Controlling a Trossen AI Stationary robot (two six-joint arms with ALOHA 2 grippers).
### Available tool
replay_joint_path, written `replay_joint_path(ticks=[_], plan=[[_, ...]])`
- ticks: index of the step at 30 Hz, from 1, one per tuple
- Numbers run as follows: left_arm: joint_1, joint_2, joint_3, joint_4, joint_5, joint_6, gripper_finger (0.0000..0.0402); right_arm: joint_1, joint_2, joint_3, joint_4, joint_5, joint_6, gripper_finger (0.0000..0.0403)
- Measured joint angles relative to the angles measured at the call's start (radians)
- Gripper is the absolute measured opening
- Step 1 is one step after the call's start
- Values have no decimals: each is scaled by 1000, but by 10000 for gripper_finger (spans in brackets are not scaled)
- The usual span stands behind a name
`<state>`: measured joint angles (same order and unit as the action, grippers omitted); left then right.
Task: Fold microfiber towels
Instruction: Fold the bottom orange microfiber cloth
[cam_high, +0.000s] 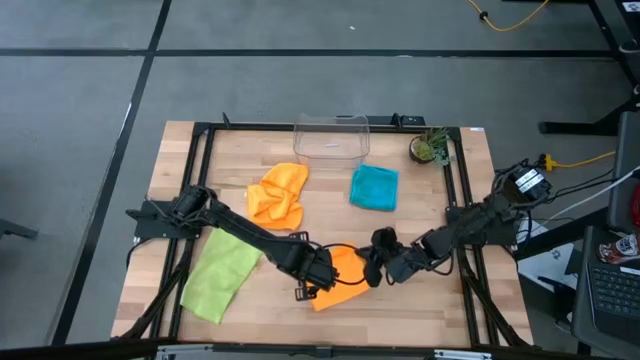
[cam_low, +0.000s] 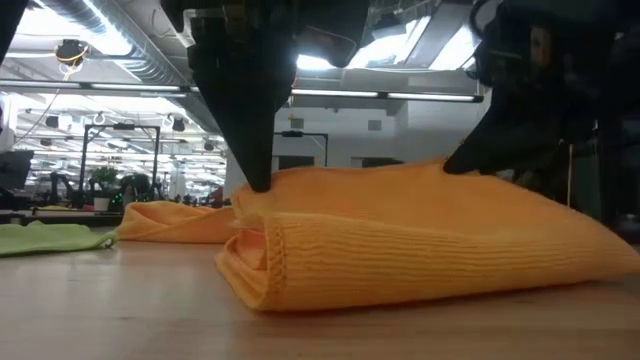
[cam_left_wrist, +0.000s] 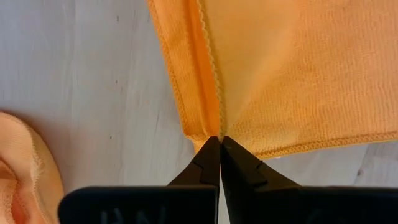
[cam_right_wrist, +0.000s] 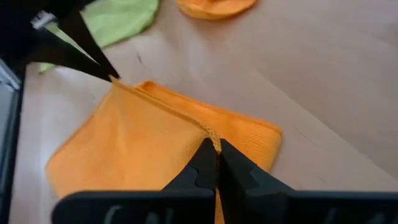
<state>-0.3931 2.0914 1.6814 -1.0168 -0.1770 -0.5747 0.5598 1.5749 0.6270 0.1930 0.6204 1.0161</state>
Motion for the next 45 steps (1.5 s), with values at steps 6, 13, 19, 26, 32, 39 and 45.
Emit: replay_joint_path(ticks=[6, 13, 19, 26, 32, 39, 45], plan=[[0, 0, -10, 3, 5, -23, 0, -37, 0, 0, -9, -46, -14, 3], [-5, 1, -11, 1, 8, -28, 0, -57, 0, 0, -13, -47, -25, 3], [-6, 1, -11, 0, 35, -29, 0, -85, 18, 0, 9, -97, -35, 3], [-7, 1, -11, -2, 39, -45, 0, -126, 64, 0, 63, -153, -108, 3], [-9, 1, -11, -4, 40, -61, 0, -158, 93, 0, 87, -182, -131, 3], [-9, 1, -11, -4, 31, -105, 0, -171, 149, 0, 112, -223, -127, 3], [-20, 1, -20, 1, 34, -155, 0, -171, 154, 0, 125, -220, -112, 24]])
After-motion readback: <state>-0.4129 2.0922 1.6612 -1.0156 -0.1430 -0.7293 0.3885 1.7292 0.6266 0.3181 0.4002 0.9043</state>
